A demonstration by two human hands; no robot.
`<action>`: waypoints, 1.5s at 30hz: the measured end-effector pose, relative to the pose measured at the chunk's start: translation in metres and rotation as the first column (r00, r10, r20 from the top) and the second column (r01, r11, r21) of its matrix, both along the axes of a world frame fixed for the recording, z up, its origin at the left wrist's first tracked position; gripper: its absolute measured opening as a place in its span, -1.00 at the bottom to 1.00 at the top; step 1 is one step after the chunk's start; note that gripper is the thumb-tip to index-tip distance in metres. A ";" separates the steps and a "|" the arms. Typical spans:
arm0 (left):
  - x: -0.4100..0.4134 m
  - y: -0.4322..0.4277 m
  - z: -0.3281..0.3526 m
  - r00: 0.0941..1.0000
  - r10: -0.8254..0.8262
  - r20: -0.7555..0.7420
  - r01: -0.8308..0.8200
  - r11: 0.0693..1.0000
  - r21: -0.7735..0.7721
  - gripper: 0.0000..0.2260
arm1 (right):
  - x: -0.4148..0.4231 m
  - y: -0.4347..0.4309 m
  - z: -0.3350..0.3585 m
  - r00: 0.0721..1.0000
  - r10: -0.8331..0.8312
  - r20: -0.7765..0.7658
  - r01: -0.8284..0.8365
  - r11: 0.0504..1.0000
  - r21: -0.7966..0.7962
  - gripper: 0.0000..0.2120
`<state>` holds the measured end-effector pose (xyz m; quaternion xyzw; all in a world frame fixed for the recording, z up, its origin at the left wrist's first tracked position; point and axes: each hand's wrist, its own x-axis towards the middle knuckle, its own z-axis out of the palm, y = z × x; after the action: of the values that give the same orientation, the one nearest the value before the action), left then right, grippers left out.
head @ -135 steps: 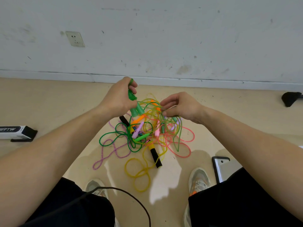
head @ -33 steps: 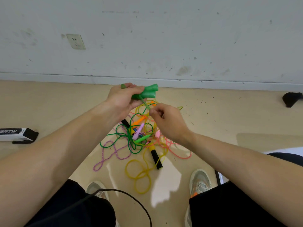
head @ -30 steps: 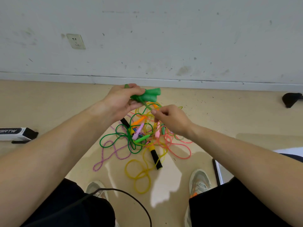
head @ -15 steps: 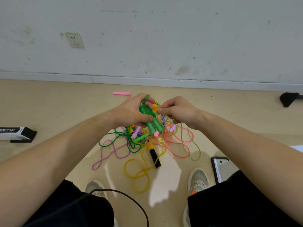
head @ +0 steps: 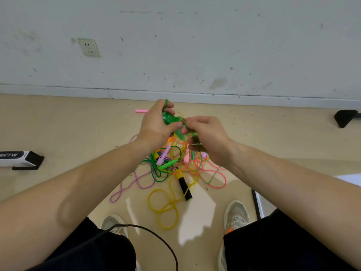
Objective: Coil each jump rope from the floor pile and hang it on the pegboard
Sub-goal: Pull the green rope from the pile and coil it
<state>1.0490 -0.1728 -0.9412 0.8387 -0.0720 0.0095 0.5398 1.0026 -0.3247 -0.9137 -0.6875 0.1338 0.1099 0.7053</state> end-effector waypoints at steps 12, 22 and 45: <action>0.001 -0.006 0.014 0.851 0.004 -0.524 -0.337 0.770 -0.542 -0.56 | -0.005 0.008 -0.014 0.958 0.079 0.274 0.010 0.952 -0.306 -0.71; 0.007 0.004 0.034 0.859 0.054 -0.510 -0.393 0.708 -0.587 -0.78 | -0.022 0.025 -0.021 0.874 0.214 0.435 0.012 0.887 -0.461 -0.83; -0.003 0.001 0.023 0.965 -0.260 0.016 0.236 0.898 0.371 -0.46 | 0.018 -0.019 0.003 0.981 0.166 -0.103 -0.187 0.951 -0.247 -0.70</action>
<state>1.0464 -0.1719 -0.9186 0.9076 -0.1961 -0.0458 0.3683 1.0203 -0.3441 -0.9105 -0.7768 0.1135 0.1822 0.5920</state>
